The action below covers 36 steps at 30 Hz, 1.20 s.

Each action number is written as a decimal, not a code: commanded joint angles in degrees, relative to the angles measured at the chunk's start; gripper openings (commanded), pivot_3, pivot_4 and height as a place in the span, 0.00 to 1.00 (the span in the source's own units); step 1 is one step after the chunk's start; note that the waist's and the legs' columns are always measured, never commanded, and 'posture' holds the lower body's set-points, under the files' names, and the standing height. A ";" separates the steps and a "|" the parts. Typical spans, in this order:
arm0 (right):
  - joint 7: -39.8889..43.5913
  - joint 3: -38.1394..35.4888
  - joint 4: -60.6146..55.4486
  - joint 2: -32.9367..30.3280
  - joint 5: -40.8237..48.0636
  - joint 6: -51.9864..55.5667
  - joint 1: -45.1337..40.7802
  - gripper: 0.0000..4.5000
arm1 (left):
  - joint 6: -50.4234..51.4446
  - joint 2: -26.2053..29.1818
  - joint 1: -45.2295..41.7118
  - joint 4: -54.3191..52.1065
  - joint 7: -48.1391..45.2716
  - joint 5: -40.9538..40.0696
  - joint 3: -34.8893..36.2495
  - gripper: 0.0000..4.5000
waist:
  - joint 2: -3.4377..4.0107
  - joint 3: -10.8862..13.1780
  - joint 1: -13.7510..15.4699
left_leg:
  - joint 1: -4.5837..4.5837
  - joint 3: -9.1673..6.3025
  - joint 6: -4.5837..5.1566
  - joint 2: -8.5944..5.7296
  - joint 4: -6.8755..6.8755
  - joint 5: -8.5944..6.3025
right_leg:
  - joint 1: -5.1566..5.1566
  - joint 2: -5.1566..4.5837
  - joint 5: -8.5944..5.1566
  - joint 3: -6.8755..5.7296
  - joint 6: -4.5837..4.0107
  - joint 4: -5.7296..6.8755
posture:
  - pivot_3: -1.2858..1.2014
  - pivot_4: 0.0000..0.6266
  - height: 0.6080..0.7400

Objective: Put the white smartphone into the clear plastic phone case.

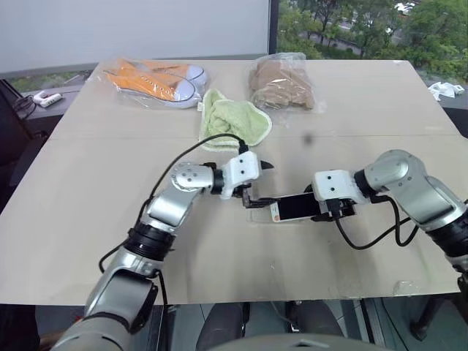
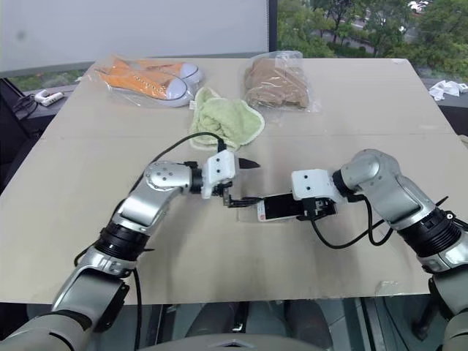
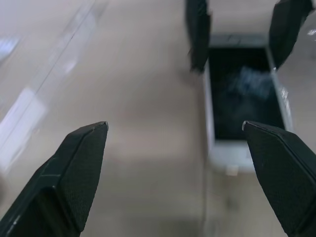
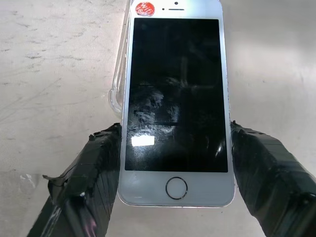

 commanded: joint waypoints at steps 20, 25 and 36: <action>1.81 -1.64 -4.87 0.44 0.63 7.04 0.08 0.65 | 5.40 -0.96 1.14 -2.93 -4.65 -1.10 -3.42 0.02 | 0.00 0.00 0.19 | -0.01 -0.06 0.00 -0.01 0.06 0.00 | 0.04 -0.01 0.00 -0.01 0.00 0.00 | 0.52 0.24 1.00; 2.28 -1.42 -6.40 0.14 0.88 11.46 0.53 0.65 | 6.06 -2.19 0.53 -0.17 -4.49 0.64 -5.17 0.02 | 0.00 0.00 0.15 | -0.01 -0.06 0.00 -0.02 0.06 0.00 | 0.04 -0.01 0.00 -0.01 0.00 0.01 | 0.52 0.24 1.00; 0.58 -0.38 -8.35 0.36 0.79 21.02 0.85 0.65 | 5.03 -2.18 1.13 3.12 -4.32 4.41 -8.26 0.02 | 0.00 -0.05 0.24 | 0.01 -0.10 0.00 -0.03 0.09 0.00 | 0.10 -0.02 0.00 -0.04 0.00 0.01 | 0.52 0.24 1.00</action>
